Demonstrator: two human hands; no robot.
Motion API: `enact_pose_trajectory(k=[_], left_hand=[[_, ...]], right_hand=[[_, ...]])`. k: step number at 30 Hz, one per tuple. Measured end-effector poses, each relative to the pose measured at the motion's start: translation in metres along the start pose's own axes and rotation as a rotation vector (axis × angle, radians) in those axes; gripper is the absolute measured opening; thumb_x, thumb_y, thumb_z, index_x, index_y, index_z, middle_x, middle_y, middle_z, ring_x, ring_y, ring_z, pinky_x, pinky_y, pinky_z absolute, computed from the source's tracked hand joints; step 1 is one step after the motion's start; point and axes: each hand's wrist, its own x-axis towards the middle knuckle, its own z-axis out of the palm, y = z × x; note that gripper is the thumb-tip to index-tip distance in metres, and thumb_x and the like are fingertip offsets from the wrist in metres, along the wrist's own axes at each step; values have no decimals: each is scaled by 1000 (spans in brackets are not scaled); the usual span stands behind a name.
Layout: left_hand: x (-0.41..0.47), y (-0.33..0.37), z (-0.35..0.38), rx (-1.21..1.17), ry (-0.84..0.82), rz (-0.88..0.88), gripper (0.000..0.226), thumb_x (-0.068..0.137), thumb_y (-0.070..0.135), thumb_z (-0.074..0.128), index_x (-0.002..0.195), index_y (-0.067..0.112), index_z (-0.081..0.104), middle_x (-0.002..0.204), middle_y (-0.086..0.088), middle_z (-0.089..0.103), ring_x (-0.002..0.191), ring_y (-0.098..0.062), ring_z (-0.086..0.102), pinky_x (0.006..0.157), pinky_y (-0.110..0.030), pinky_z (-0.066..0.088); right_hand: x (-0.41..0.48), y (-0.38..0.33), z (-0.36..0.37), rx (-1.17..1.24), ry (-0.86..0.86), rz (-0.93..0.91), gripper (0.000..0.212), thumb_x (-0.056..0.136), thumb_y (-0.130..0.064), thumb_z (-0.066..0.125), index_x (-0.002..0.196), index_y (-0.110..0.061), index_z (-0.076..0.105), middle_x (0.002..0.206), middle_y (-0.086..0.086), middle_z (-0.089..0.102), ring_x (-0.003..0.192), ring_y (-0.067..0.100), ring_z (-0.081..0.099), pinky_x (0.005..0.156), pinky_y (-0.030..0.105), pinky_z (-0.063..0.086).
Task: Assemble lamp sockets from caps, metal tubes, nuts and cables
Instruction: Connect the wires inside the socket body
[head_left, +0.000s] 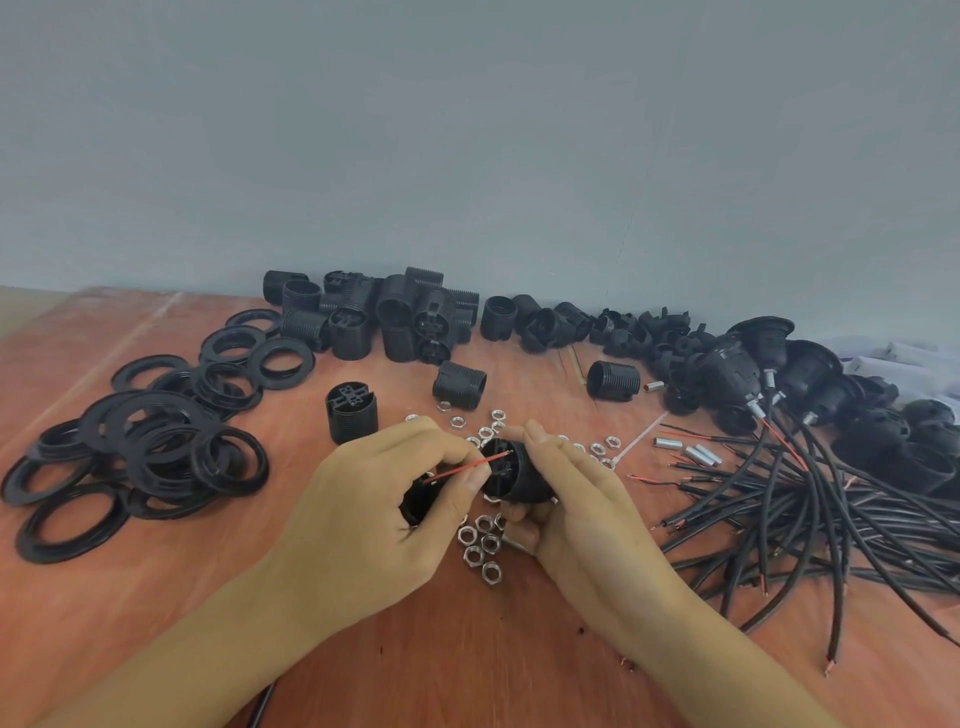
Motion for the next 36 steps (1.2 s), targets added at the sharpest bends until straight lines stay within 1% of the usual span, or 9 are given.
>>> enact_pose_trajectory(k=[4, 8, 11, 17, 21, 24, 27, 30, 36], left_hand=[[0, 0, 0, 17, 19, -12, 15, 92, 27, 58, 86, 18, 69, 76, 16, 58, 67, -8, 59, 59, -28, 47], [0, 1, 1, 20, 29, -5, 15, 92, 26, 58, 85, 17, 68, 75, 15, 58, 66, -7, 57, 59, -27, 46], [0, 1, 1, 6, 20, -7, 16, 92, 26, 59, 84, 15, 68, 74, 14, 58, 66, -8, 58, 59, -28, 47], [0, 1, 1, 14, 32, -18, 13, 92, 26, 58, 88, 18, 67, 74, 20, 57, 67, -2, 58, 66, -10, 40], [0, 1, 1, 18, 19, -11, 10, 93, 25, 58, 89, 19, 66, 76, 23, 53, 67, -1, 56, 66, -9, 39], [1, 1, 0, 21, 16, -10, 11, 93, 24, 58, 89, 19, 66, 75, 23, 52, 67, 0, 56, 67, -8, 37], [0, 0, 0, 23, 16, -11, 12, 93, 25, 57, 88, 18, 66, 74, 20, 55, 67, -2, 56, 64, -12, 40], [-1, 0, 1, 11, 10, -12, 15, 93, 27, 56, 88, 17, 67, 75, 16, 59, 66, -5, 59, 61, -21, 46], [-3, -5, -2, -4, 28, 9, 12, 91, 28, 64, 89, 18, 69, 82, 18, 62, 73, -2, 62, 64, -18, 48]], right_hand=[[-2, 0, 2, -32, 29, -68, 41, 66, -49, 69, 92, -18, 73, 78, 3, 64, 57, 10, 50, 51, 20, 42], [-3, 2, 3, -116, 41, -107, 44, 65, -55, 71, 94, -23, 73, 84, 1, 67, 68, 12, 58, 56, 19, 47], [-4, 5, 4, -154, 42, -135, 41, 68, -55, 71, 94, -22, 71, 84, 3, 64, 68, 14, 54, 56, 19, 46], [-2, 0, 3, -80, 74, -125, 50, 66, -56, 67, 91, -13, 71, 75, 4, 61, 54, 10, 47, 49, 22, 38], [-3, -1, 3, -109, 24, -125, 41, 72, -56, 62, 88, -21, 76, 73, 1, 62, 54, 10, 45, 50, 22, 36], [-2, -1, 1, -75, 50, -111, 40, 77, -52, 60, 93, -19, 77, 76, 4, 62, 55, 11, 46, 49, 22, 36], [-1, 0, 1, -103, 40, -127, 45, 74, -55, 62, 91, -15, 75, 76, 4, 62, 56, 11, 46, 49, 23, 35], [-2, 1, 3, -132, 6, -143, 41, 71, -58, 63, 86, -22, 76, 74, 0, 65, 57, 12, 47, 50, 23, 36], [-1, 4, 3, -145, 11, -166, 39, 68, -59, 64, 86, -25, 75, 75, 4, 60, 57, 12, 47, 50, 22, 38]])
